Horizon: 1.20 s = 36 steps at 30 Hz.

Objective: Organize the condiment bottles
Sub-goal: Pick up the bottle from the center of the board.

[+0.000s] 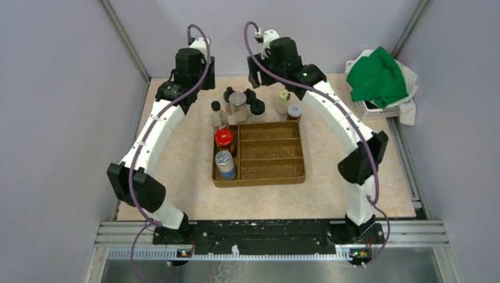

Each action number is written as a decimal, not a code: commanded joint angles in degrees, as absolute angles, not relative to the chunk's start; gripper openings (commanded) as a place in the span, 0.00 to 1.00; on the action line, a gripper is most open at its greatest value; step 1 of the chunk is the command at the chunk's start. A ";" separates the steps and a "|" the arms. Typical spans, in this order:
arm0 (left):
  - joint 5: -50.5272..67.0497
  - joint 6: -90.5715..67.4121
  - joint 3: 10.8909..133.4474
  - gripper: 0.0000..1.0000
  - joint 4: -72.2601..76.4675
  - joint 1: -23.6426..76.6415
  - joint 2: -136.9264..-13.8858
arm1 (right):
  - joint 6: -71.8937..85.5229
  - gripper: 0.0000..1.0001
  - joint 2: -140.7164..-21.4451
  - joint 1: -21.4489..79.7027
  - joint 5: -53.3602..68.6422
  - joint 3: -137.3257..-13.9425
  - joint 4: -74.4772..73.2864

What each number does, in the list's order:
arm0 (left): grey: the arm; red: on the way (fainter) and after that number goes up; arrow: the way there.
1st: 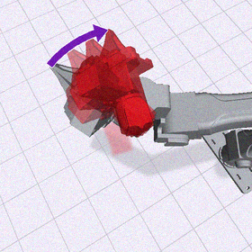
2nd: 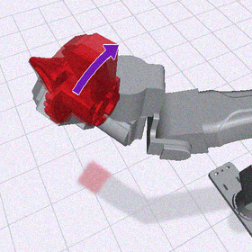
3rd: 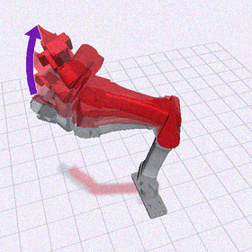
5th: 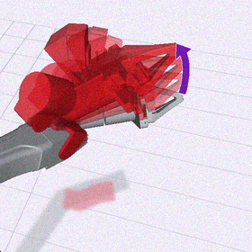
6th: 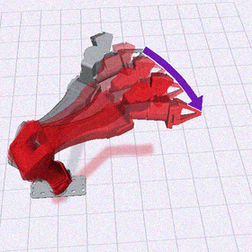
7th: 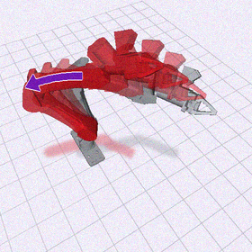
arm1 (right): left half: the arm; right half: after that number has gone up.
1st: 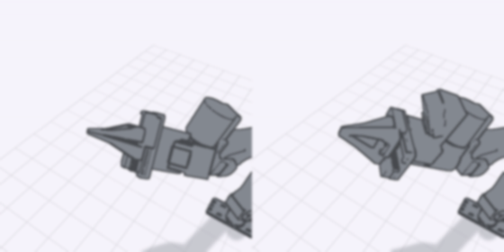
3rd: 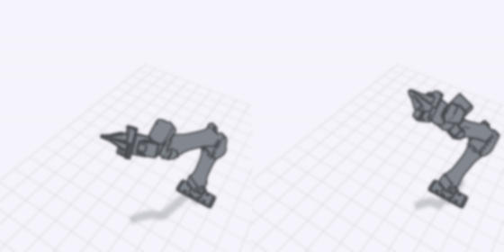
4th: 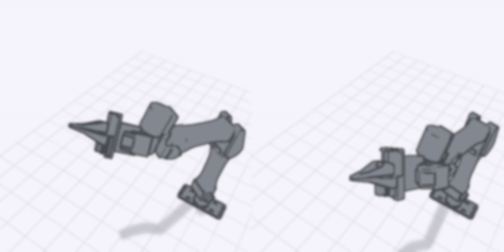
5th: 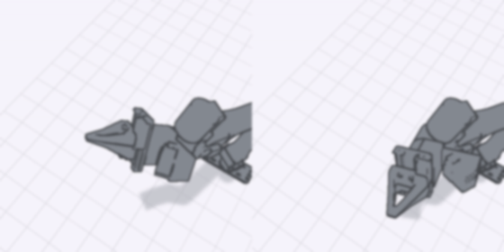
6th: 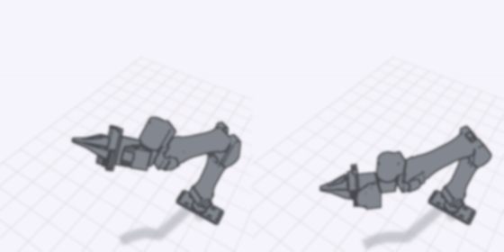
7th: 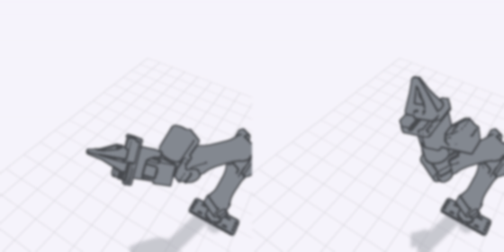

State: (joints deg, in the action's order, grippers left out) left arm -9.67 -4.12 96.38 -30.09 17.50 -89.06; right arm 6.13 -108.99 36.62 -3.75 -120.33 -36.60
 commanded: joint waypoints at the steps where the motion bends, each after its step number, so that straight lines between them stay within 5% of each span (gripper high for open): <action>1: -9.76 -3.68 99.13 0.43 -28.47 16.71 -92.67 | 3.36 0.67 -119.17 37.29 2.15 -133.13 -41.17; 6: -10.35 -4.34 97.80 0.24 -27.18 15.62 -94.33 | 2.45 0.67 -127.15 37.34 6.15 -141.92 -43.30; 10: -10.33 -4.52 95.25 0.24 -25.81 14.94 -94.12 | 1.40 0.68 -128.05 37.30 10.25 -138.97 -39.98; 13: -10.32 -4.62 93.98 0.29 -25.05 14.62 -93.72 | 0.55 0.71 -128.63 37.33 12.11 -137.50 -38.44; 18: -9.93 -4.77 93.33 0.64 -24.75 14.41 -93.63 | -0.99 0.75 -130.76 37.28 14.92 -137.23 -36.50; 36: -10.01 -5.11 91.25 0.66 -23.95 14.40 -91.73 | -3.32 0.73 -137.38 37.40 15.11 -136.57 -30.71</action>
